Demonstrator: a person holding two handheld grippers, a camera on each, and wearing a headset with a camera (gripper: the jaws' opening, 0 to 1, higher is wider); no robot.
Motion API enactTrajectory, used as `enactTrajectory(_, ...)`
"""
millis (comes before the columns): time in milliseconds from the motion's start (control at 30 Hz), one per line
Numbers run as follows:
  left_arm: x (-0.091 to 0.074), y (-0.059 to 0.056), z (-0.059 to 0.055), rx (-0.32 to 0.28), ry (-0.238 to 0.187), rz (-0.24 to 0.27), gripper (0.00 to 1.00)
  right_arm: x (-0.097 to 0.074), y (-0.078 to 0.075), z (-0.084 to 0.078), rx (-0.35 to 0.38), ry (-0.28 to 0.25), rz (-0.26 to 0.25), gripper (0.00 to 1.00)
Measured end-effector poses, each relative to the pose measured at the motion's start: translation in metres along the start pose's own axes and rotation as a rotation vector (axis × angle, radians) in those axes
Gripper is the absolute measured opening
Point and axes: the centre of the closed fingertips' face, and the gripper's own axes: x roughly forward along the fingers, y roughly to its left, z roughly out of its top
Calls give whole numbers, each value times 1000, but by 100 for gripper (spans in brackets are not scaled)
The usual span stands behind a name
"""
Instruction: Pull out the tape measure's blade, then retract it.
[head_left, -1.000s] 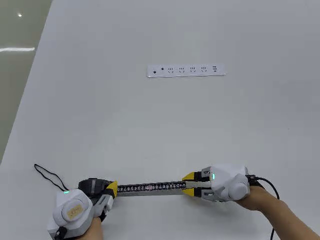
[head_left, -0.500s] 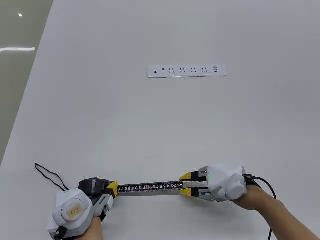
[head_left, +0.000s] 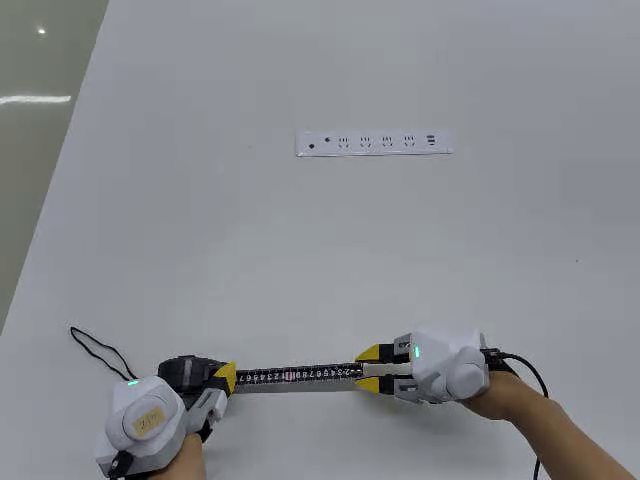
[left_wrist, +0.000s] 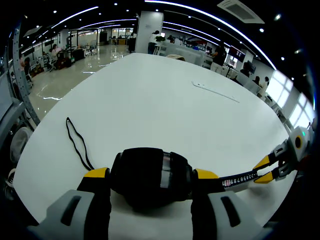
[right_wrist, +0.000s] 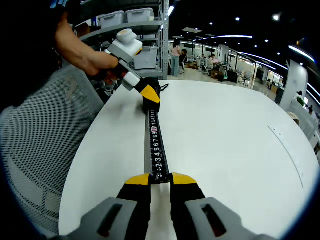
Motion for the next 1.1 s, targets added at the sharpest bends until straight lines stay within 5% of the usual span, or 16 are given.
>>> enactTrajectory(1100, 0, 2, 0, -8, 0, -8, 62, 13, 2, 12, -2, -10, 15, 12)
